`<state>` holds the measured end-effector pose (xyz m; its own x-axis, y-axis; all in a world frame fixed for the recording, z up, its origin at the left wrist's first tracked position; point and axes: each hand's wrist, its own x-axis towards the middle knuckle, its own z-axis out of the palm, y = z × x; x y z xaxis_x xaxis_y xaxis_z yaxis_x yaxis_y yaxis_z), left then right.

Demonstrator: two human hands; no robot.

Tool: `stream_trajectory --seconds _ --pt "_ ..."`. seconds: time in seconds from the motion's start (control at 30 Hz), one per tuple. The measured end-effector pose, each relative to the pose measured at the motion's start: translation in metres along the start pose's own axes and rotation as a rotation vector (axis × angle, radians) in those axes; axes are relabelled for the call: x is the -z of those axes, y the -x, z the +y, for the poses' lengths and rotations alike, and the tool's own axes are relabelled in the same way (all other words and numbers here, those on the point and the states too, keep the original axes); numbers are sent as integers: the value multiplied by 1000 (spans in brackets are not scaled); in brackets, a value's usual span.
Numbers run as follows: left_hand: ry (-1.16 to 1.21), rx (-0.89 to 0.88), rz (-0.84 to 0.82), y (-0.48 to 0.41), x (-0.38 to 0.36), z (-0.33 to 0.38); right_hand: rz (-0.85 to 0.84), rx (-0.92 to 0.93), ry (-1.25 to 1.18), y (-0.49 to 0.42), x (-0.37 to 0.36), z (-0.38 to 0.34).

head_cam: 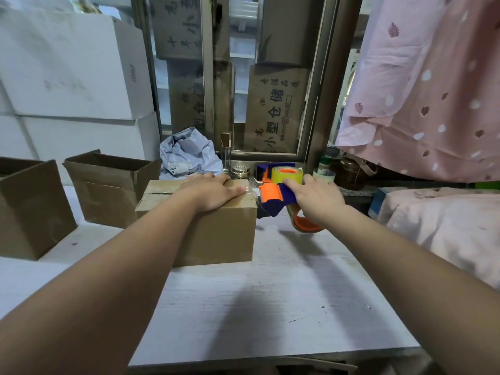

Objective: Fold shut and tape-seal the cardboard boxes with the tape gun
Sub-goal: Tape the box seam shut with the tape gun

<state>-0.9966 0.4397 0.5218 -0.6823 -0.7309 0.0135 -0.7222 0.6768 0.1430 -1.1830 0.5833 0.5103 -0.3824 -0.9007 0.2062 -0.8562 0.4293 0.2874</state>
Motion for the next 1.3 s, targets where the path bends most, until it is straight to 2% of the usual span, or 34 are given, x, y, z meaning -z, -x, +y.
stream_trajectory --seconds 0.1,0.2,0.3,0.4,0.5,0.57,0.63,0.7,0.77,0.87,0.97,1.23,1.3 --pt "27 -50 68 5 0 2 -36 53 81 -6 12 -5" --pt "70 -227 171 11 1 8 -53 119 120 -10 23 -8" --pt "-28 -326 241 14 3 16 -64 180 170 -14 36 -11" --pt "-157 -239 287 16 2 30 -37 224 257 -19 50 -14" --pt "-69 -160 220 24 -11 46 -59 241 345 -23 63 -20" --pt "-182 -136 161 32 -20 52 -84 250 383 -24 70 -25" --pt "-257 -135 242 34 -27 51 -97 255 414 -24 75 -29" --pt "-258 -178 412 33 -35 50 -108 254 435 -25 78 -32" --pt "-229 -176 496 33 -42 53 -120 250 445 -26 80 -33" --pt "-219 -55 446 33 -52 67 -151 228 438 -28 83 -35" --pt "-232 -9 447 29 -54 78 -168 209 463 -27 84 -37" --pt "-203 2 606 24 -62 71 -188 211 536 -26 93 -44" --pt "-134 -12 546 25 -62 72 -207 205 559 -26 98 -48"
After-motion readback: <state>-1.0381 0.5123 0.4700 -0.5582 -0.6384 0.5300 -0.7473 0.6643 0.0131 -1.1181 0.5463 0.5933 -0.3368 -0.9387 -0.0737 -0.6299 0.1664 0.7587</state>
